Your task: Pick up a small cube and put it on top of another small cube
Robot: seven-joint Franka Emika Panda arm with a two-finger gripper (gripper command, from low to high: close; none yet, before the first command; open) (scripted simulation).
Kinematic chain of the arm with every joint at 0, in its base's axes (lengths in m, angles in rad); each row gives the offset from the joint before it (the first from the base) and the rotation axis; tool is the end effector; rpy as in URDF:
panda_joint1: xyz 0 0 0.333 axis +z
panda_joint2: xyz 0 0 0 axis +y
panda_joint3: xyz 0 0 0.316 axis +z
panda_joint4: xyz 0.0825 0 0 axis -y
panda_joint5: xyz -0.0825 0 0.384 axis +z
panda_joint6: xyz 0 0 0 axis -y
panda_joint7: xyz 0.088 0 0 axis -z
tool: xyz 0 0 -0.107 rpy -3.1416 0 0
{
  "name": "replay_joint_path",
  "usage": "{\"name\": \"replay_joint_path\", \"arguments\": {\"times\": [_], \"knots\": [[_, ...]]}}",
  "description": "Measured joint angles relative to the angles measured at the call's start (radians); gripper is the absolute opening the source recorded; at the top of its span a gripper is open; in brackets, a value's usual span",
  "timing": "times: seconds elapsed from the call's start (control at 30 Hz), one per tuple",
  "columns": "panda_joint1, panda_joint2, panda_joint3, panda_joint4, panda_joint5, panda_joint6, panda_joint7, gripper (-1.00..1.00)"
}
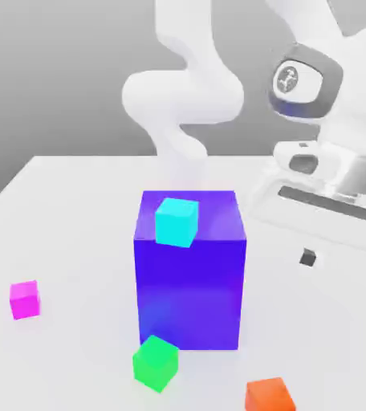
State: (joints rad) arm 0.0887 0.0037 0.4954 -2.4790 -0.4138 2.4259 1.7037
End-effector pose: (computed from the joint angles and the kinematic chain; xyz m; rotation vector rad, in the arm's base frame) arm 0.3896 0.2558 0.2842 2.7342 -1.1525 0.3189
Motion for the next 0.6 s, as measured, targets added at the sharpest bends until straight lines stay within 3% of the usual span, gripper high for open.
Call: {"name": "replay_joint_path", "arguments": {"times": [0.17, 0.33, 0.57, 0.6], "knots": [[0.115, 0.138, 0.057, 0.033, -0.054, 0.133, 0.148, -1.0], [0.154, 0.244, 0.115, 0.005, 0.005, 0.265, 0.201, -1.0], [0.275, 0.437, -0.066, 0.023, -0.162, 0.388, 0.34, -1.0], [0.293, 0.456, -0.089, 0.029, -0.183, 0.401, 0.357, 1.0]]}}
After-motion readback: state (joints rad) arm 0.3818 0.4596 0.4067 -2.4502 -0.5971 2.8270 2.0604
